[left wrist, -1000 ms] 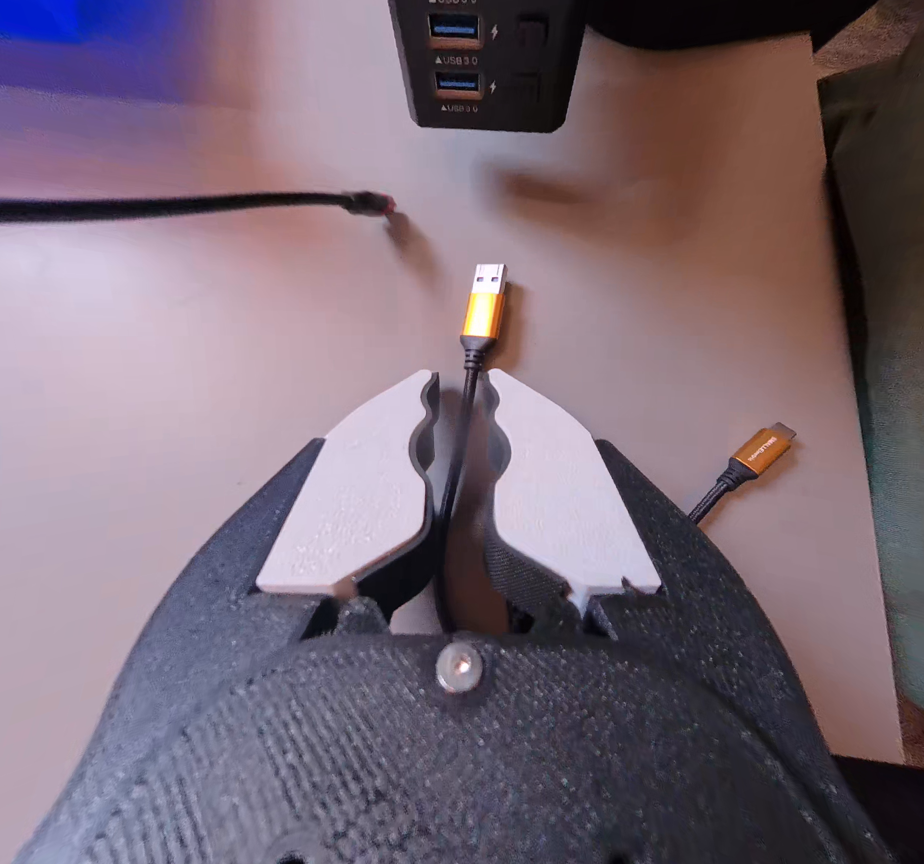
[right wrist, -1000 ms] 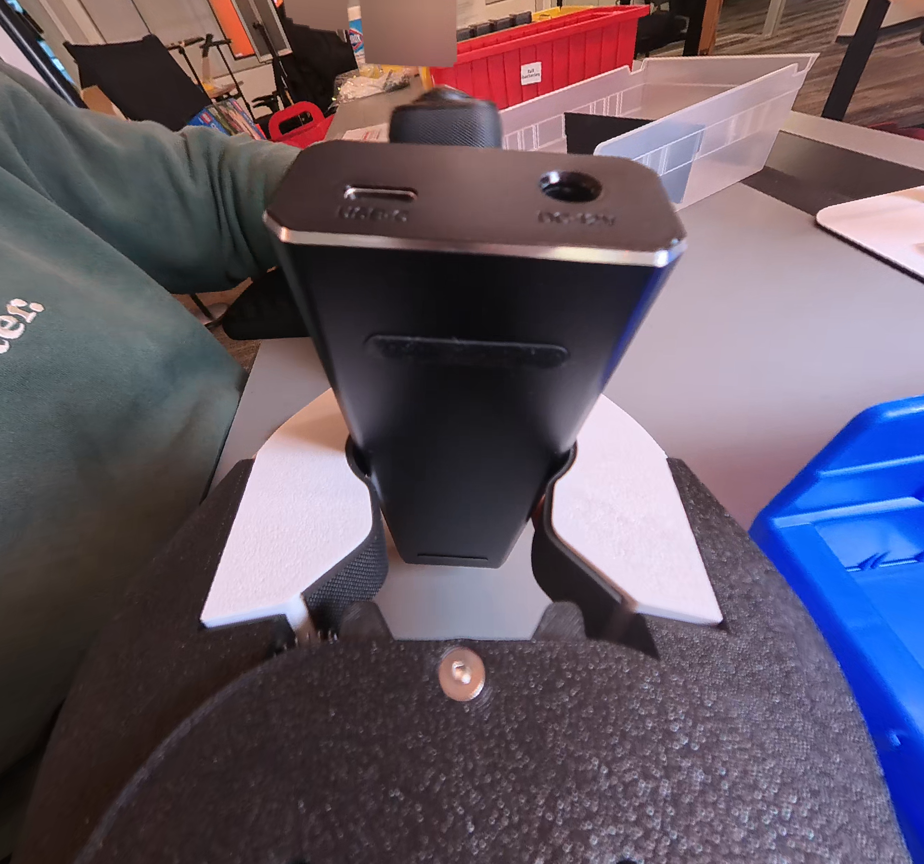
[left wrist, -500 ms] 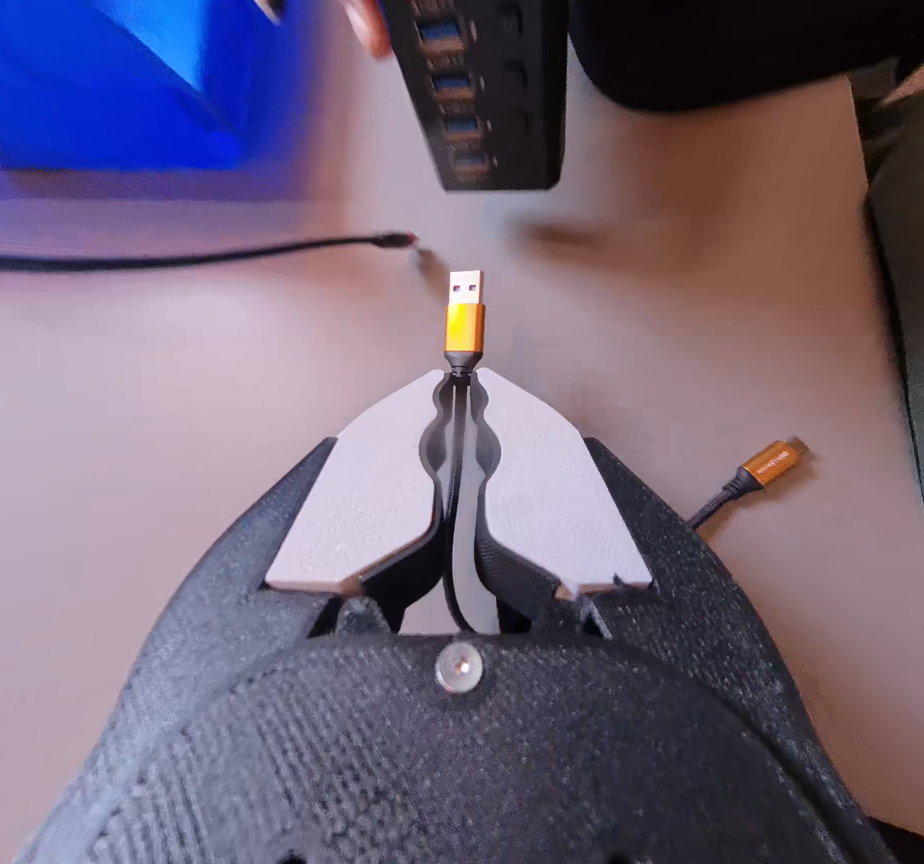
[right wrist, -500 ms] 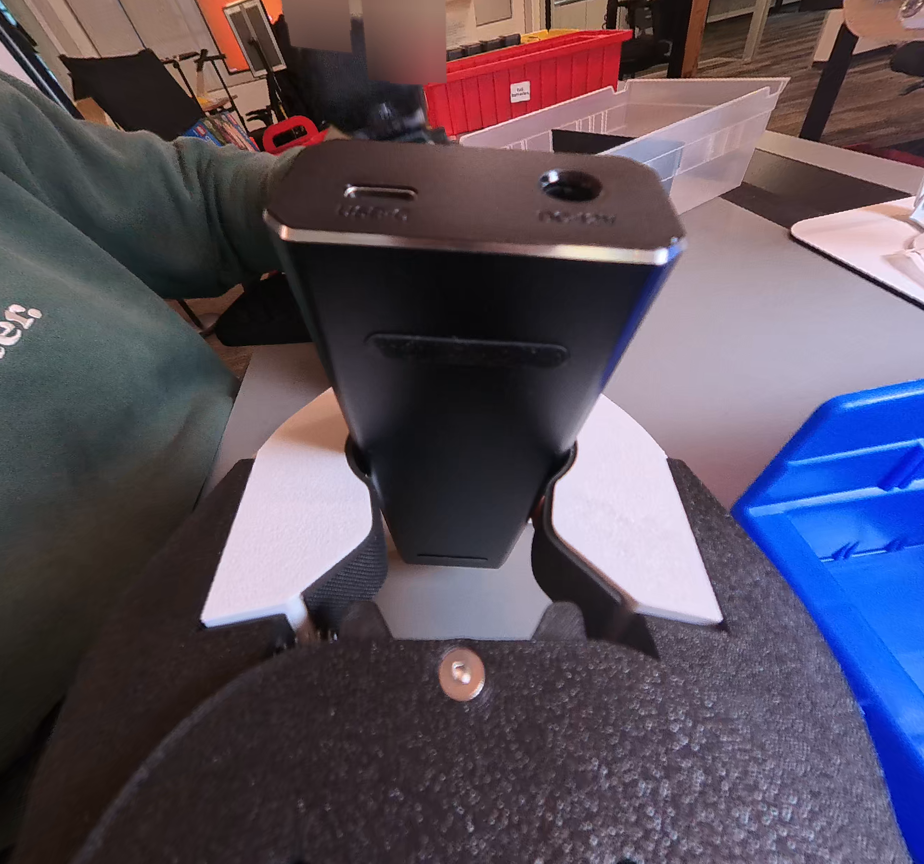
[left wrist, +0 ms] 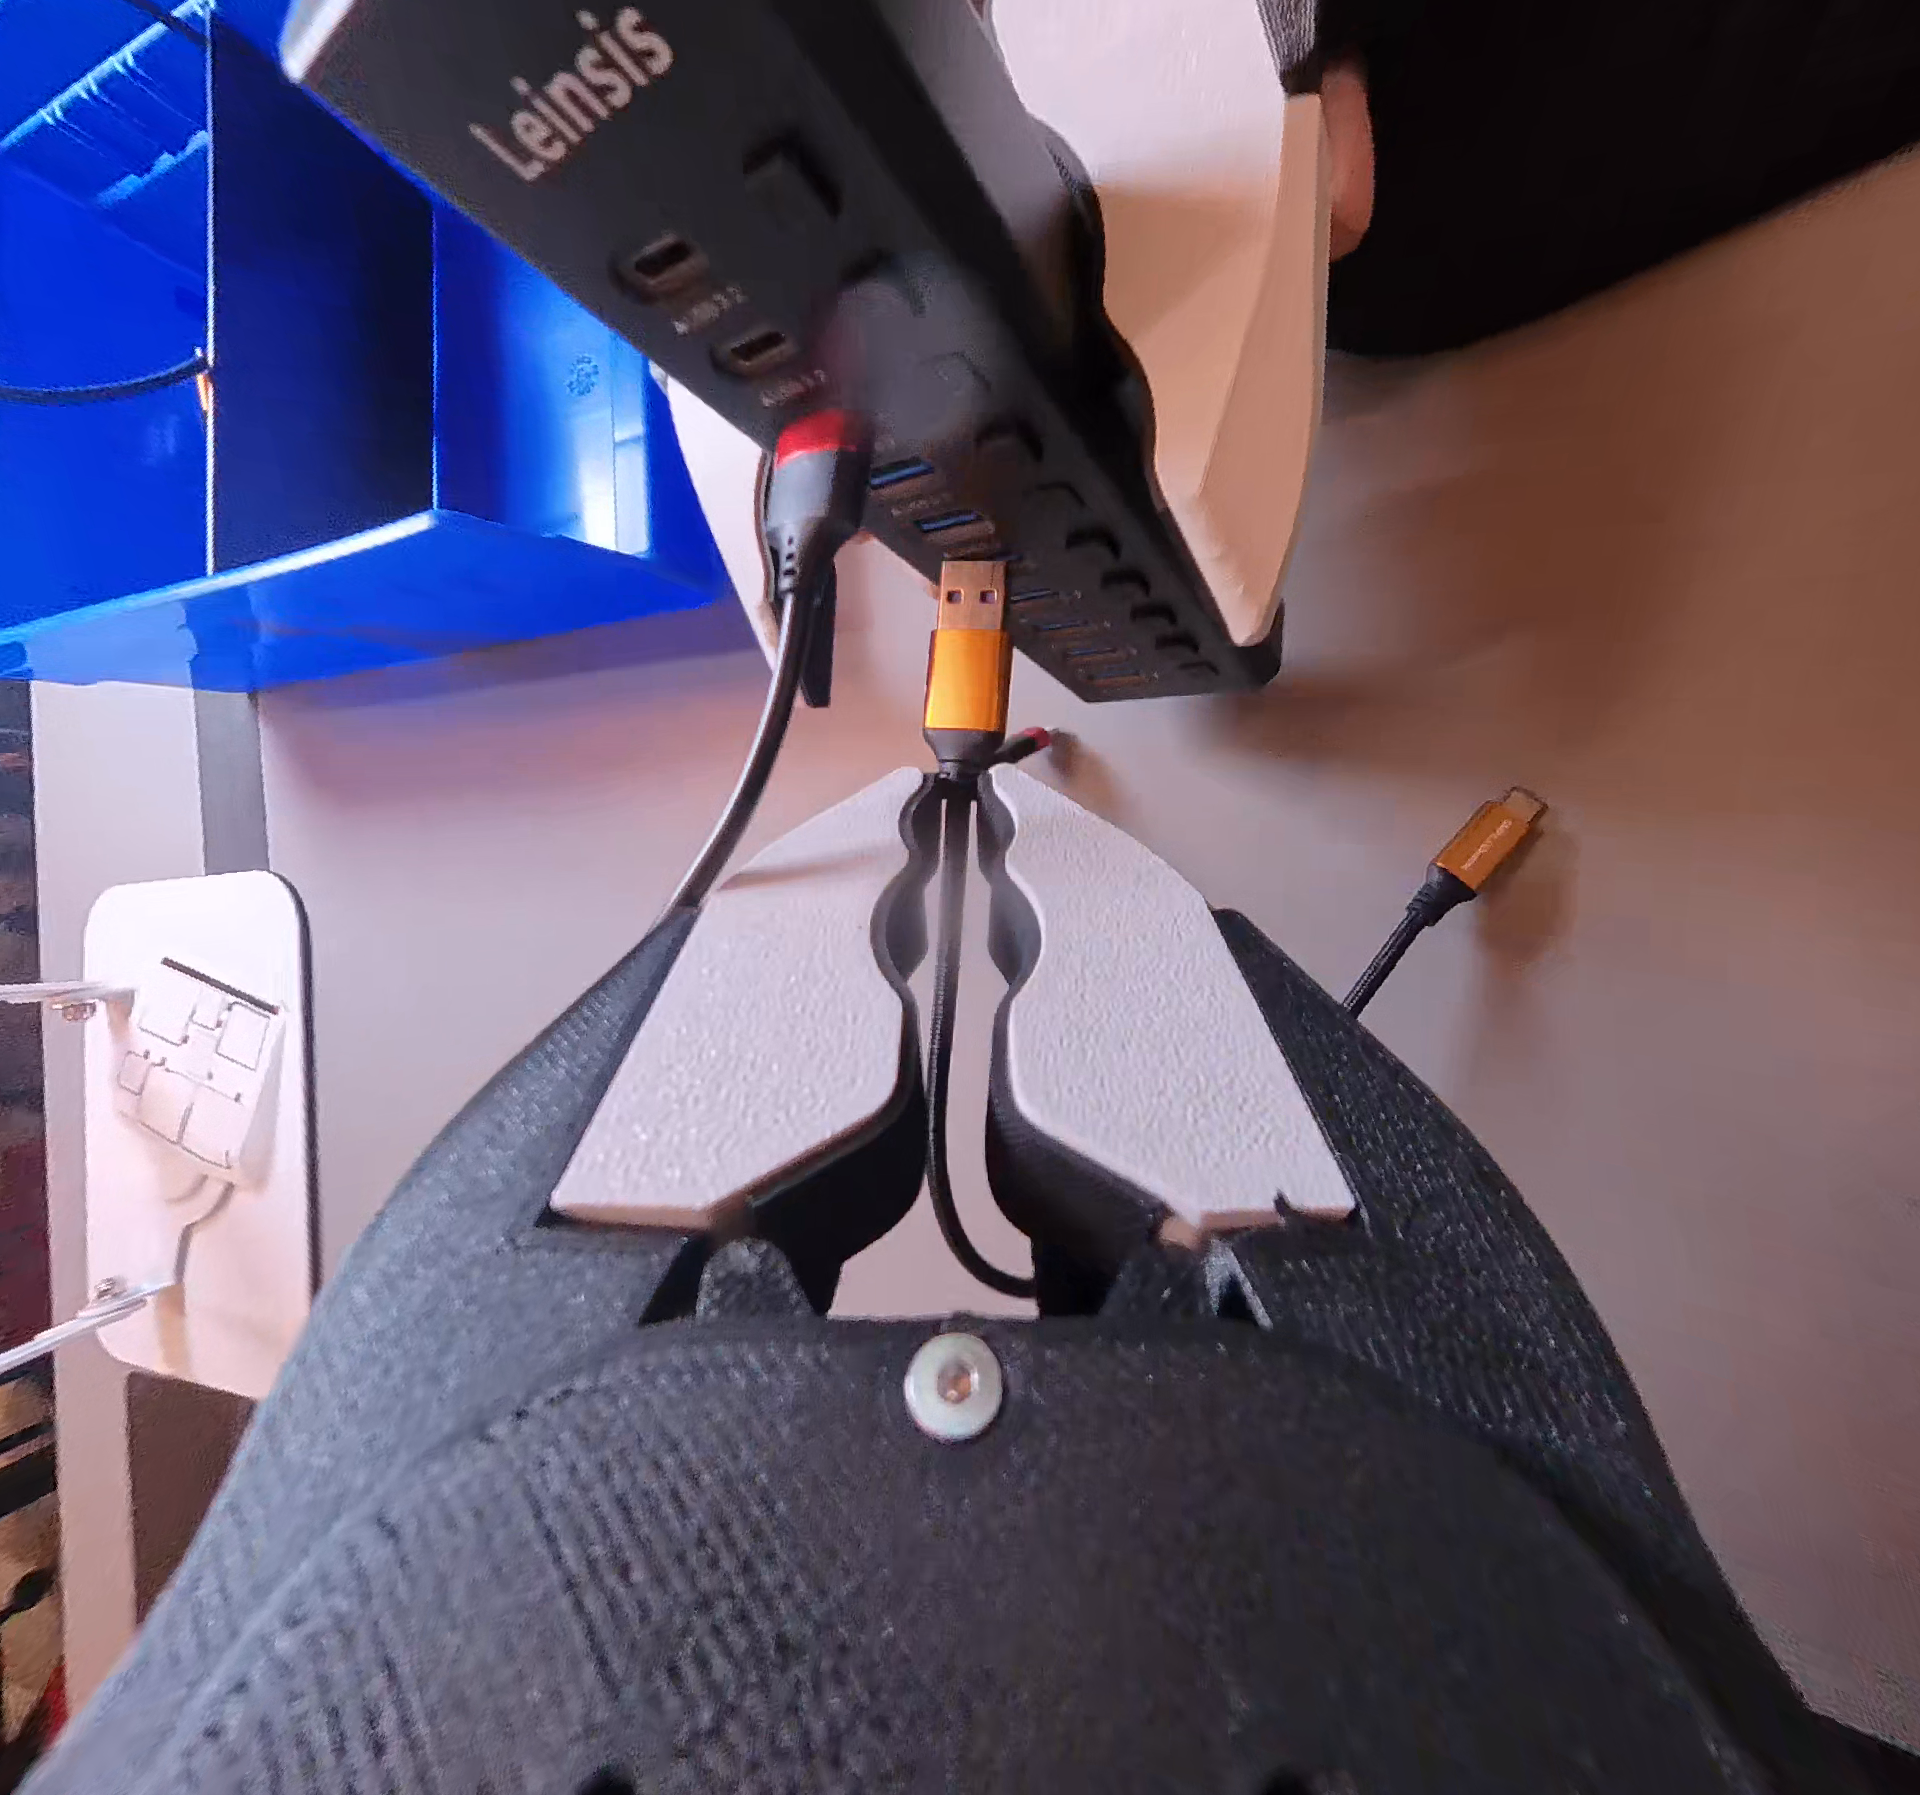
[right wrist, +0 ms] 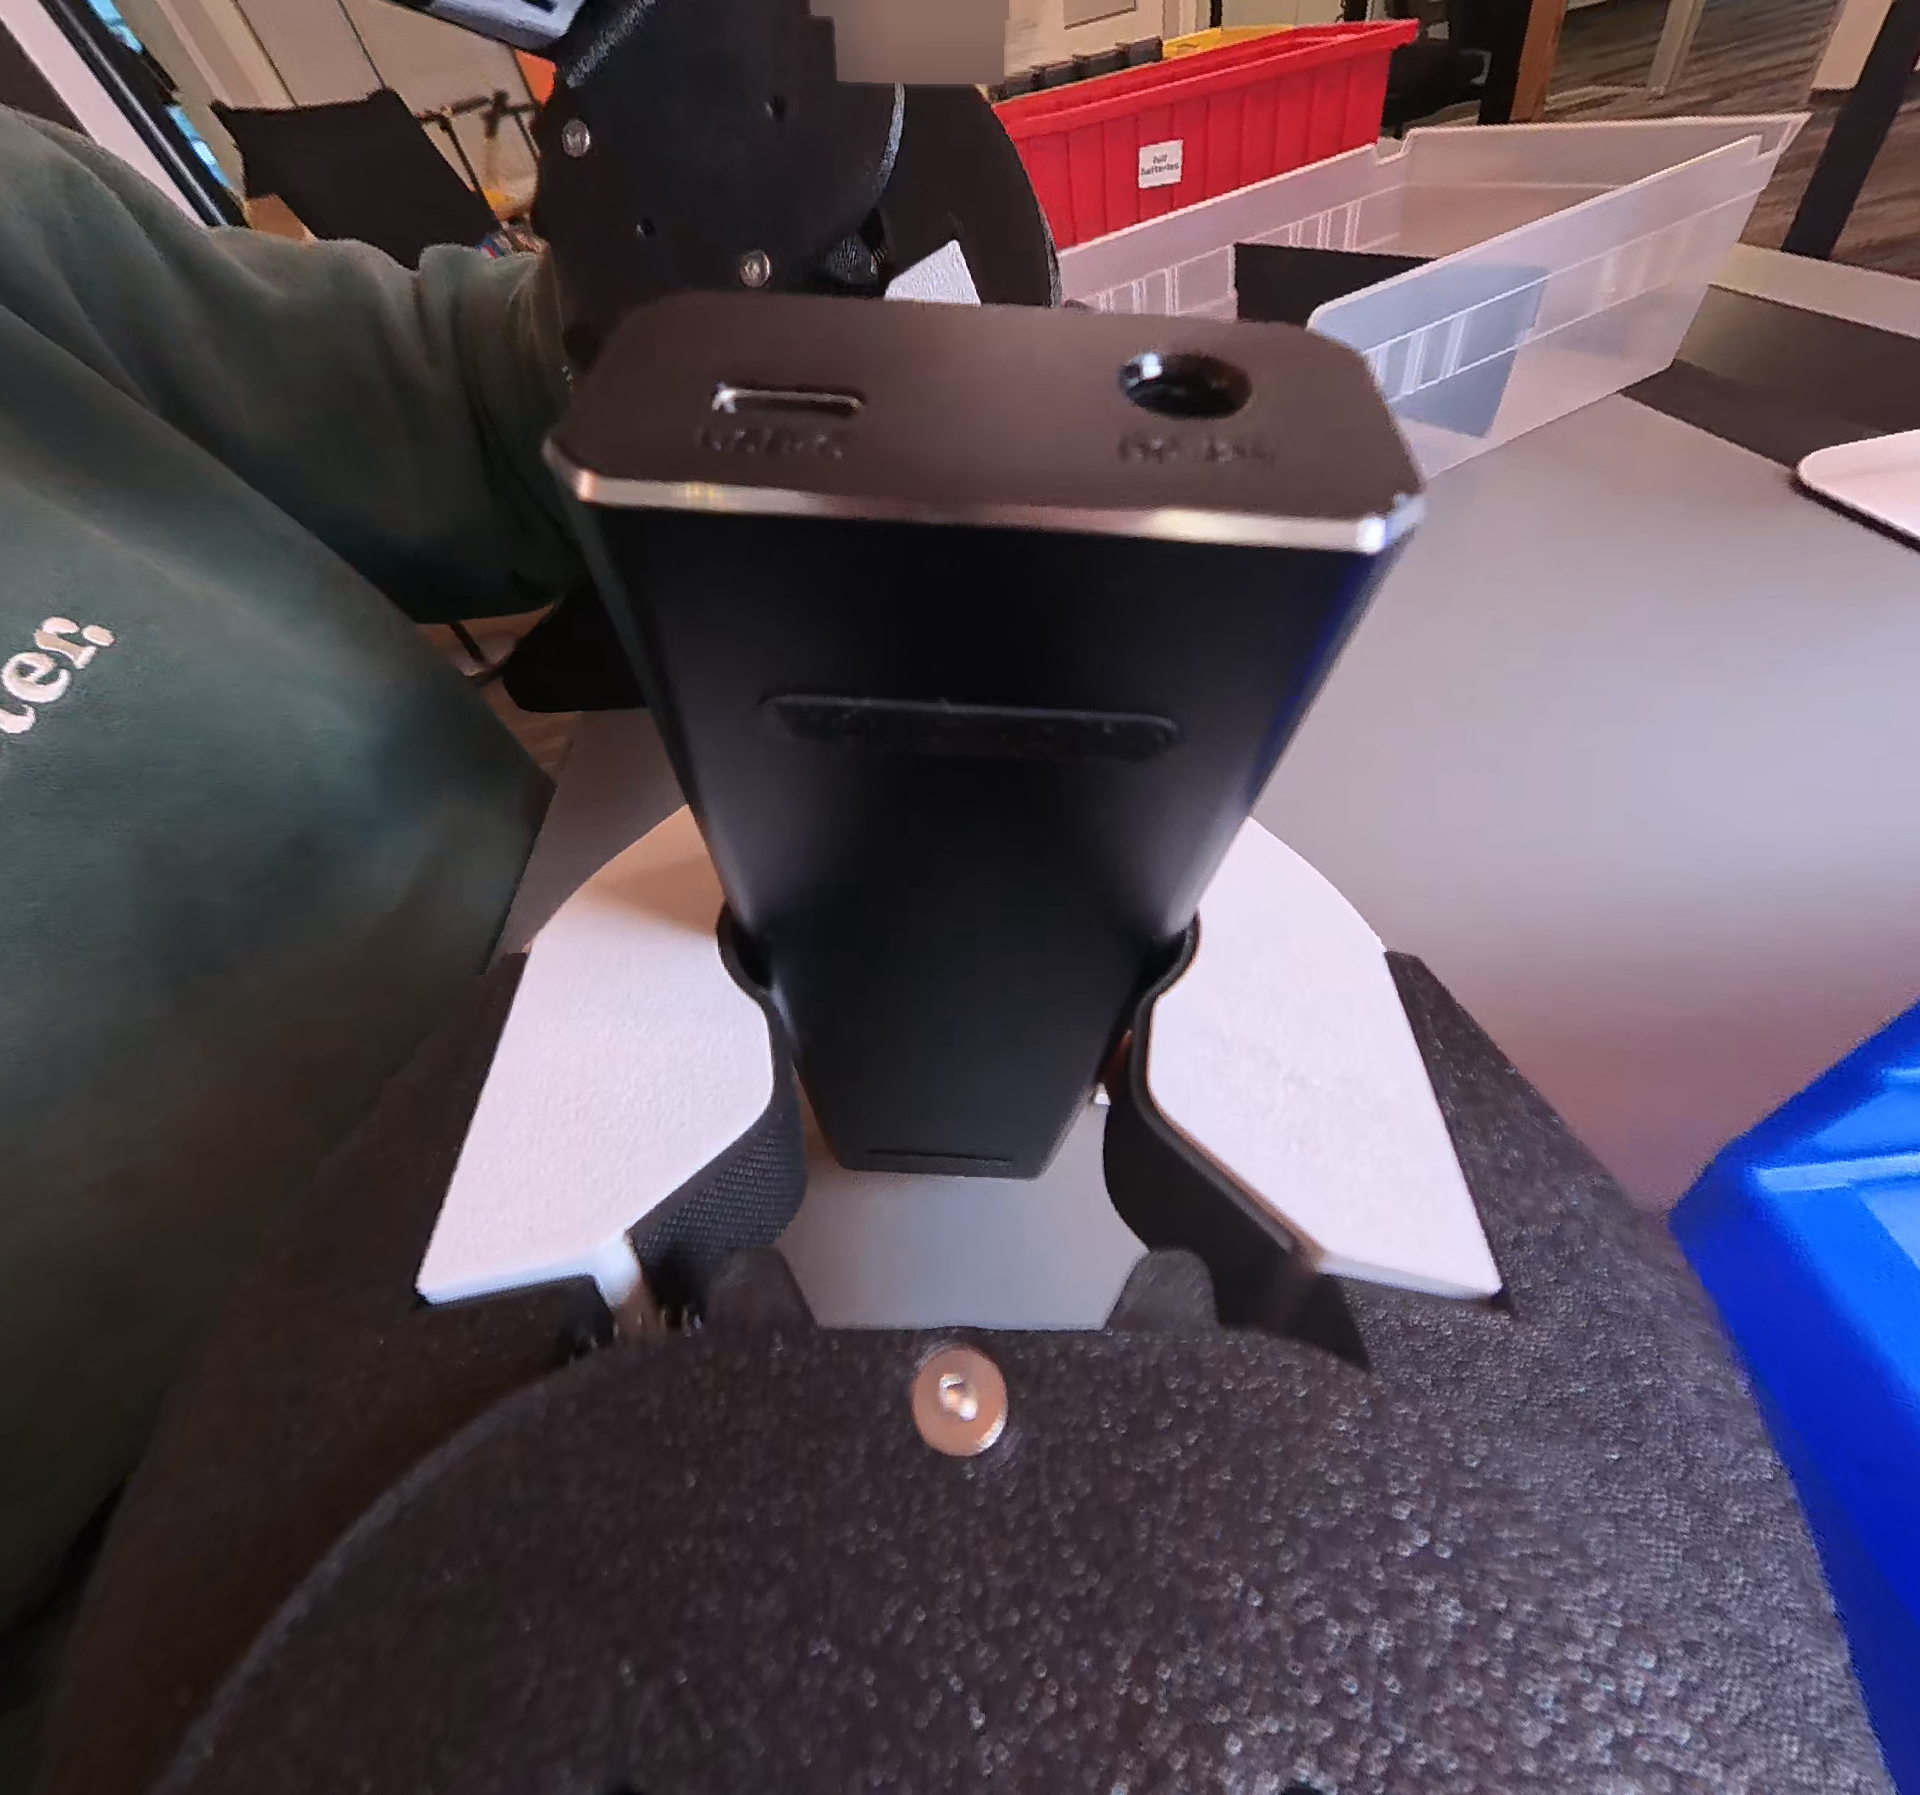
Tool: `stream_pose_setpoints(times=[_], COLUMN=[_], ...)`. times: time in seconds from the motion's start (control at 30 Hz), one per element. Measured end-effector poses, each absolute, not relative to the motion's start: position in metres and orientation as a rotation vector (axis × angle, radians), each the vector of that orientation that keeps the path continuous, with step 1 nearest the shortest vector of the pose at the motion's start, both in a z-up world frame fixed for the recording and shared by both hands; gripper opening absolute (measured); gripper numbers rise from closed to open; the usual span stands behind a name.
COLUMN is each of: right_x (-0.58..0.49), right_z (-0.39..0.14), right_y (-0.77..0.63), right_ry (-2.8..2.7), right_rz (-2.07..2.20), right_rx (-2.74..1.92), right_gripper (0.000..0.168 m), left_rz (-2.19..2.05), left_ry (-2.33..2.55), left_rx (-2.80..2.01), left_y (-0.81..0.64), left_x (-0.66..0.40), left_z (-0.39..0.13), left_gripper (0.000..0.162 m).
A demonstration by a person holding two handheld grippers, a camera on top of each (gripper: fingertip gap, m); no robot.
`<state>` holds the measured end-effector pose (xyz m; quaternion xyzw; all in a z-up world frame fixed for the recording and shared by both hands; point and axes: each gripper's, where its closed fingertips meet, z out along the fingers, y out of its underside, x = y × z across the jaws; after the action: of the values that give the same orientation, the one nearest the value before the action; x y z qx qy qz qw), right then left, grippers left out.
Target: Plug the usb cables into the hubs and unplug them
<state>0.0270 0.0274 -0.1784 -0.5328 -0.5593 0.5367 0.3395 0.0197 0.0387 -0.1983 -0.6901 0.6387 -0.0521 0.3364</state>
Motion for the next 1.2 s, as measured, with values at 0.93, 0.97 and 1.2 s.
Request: stream_pose_setpoints(times=[0.93, 0.97, 1.2], right_x=[0.028, 0.027, 0.026], right_z=[-0.167, -0.168, -0.174], right_y=[0.019, 0.019, 0.02], right_ry=[-1.428, -1.439, -1.484], right_rz=[1.461, 1.43, 1.322], right_rx=[-1.266, -1.261, -1.261], right_gripper=[0.072, 0.072, 0.071], left_rz=[-0.143, -0.171, -0.217], left_ry=[1.735, 1.732, 1.731], left_rx=[-1.914, -1.933, -1.96], left_y=[0.031, 0.031, 0.033], left_x=[0.021, 0.021, 0.023], left_z=[-0.179, -0.179, -0.177], left_gripper=[0.007, 0.007, 0.006])
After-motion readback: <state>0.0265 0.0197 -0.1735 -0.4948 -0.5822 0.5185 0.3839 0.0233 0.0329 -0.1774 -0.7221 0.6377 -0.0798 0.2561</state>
